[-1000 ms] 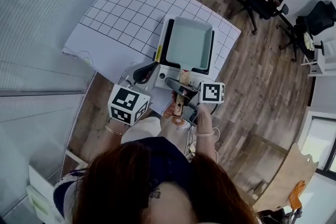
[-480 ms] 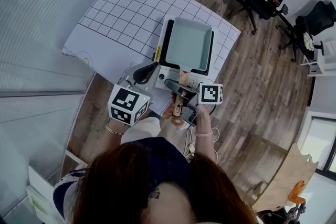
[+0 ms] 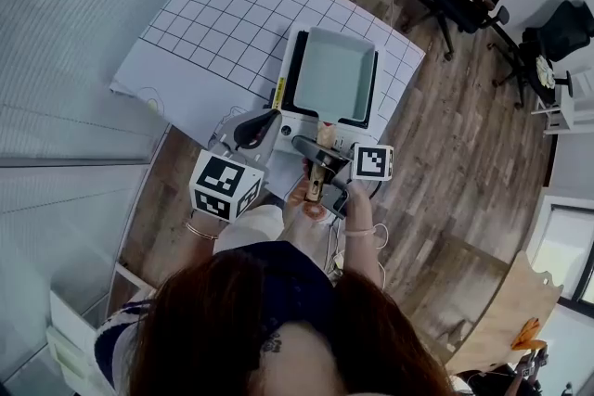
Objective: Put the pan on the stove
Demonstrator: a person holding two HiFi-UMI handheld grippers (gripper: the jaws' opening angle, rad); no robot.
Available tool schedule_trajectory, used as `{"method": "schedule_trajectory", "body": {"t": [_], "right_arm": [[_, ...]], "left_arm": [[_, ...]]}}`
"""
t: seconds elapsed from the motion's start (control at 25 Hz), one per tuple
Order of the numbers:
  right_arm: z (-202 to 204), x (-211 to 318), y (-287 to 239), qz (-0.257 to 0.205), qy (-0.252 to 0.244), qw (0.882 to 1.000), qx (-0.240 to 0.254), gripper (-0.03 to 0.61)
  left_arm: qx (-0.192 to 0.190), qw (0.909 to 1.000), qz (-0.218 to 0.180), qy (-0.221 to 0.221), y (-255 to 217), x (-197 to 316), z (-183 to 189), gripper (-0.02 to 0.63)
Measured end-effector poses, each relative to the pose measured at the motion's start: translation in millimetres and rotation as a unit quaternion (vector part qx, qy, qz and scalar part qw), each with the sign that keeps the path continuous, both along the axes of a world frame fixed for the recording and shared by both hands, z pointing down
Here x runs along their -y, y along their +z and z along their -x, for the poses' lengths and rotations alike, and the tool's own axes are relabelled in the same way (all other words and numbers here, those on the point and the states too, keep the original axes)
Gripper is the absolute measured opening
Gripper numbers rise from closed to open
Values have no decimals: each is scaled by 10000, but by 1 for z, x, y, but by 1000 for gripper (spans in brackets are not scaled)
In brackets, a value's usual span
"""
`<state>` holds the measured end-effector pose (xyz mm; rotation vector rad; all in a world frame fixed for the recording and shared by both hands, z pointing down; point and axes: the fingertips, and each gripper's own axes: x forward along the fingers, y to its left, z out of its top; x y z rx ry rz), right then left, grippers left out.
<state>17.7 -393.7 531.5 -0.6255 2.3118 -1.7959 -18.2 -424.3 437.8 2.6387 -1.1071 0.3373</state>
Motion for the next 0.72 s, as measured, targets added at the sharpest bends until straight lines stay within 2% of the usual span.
{"method": "schedule_trajectory", "body": {"t": [0.16, 0.32, 0.52, 0.72], "right_arm": [[-1, 1, -1, -113, 116, 9998, 81, 109], [-10, 0, 5, -4, 330, 9994, -41, 141], [-21, 0, 4, 70, 667, 9977, 68, 187], [-30, -3, 4, 102, 897, 9959, 22, 204]], "left_arm": [[-1, 10000, -28, -1, -2, -6, 2, 15], [-5, 10000, -68, -15, -8, -14, 4, 15], [11, 9999, -122, -42, -11, -21, 7, 15], [19, 9999, -154, -43, -14, -31, 9, 15]]}}
